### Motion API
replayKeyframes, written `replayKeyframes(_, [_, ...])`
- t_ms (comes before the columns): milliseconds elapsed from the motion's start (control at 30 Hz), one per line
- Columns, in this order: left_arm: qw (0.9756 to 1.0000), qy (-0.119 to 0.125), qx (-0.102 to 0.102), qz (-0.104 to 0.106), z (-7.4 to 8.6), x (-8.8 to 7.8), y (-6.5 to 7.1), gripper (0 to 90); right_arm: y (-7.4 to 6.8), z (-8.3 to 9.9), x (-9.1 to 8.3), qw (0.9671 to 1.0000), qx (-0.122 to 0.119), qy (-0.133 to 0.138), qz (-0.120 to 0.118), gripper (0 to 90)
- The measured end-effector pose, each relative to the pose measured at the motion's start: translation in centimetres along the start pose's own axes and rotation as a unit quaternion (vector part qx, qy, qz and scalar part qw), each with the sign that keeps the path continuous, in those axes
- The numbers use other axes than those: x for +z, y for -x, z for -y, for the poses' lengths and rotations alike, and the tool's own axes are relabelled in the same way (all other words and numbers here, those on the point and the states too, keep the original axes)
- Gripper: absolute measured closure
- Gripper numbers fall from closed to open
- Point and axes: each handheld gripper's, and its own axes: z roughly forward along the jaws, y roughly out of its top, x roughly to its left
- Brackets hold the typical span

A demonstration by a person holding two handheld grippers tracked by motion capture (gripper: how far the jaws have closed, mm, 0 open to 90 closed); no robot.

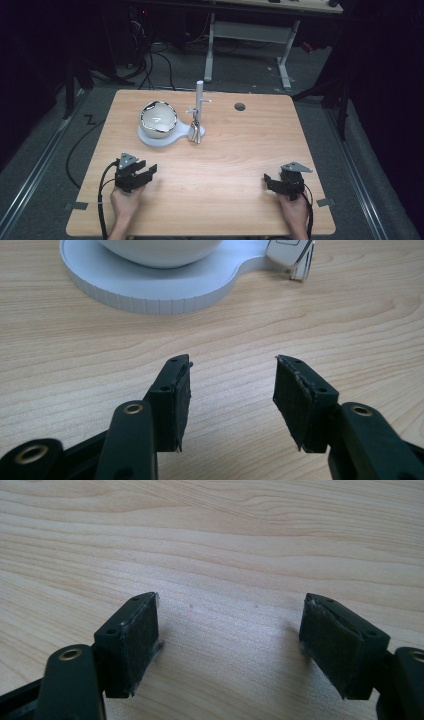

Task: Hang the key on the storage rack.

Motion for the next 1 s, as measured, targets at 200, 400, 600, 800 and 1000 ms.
replayKeyframes(200, [0.9999,-0.012,0.009,-0.006,0.5,0.5,0.3,48.9,0.0,0.0,0.0,1.0000,0.000,0.000,0.000,23.8])
replayKeyframes(400, [0.9993,-0.029,0.017,-0.015,1.0,1.3,0.4,48.4,0.0,0.0,0.0,1.0000,0.000,0.000,0.000,23.7])
replayKeyframes(600, [0.9980,-0.036,0.042,-0.028,1.6,1.9,0.8,46.3,0.0,0.0,0.0,1.0000,0.000,0.000,0.000,23.7])
replayKeyframes(800, [0.9957,-0.046,0.069,-0.040,1.7,2.0,1.6,38.5,0.0,0.0,0.0,1.0000,0.000,0.000,0.000,23.7])
replayKeyframes(1000, [0.9962,-0.046,0.063,-0.038,1.7,2.0,1.7,35.9,0.0,0.0,0.0,1.0000,0.000,0.000,0.000,23.7])
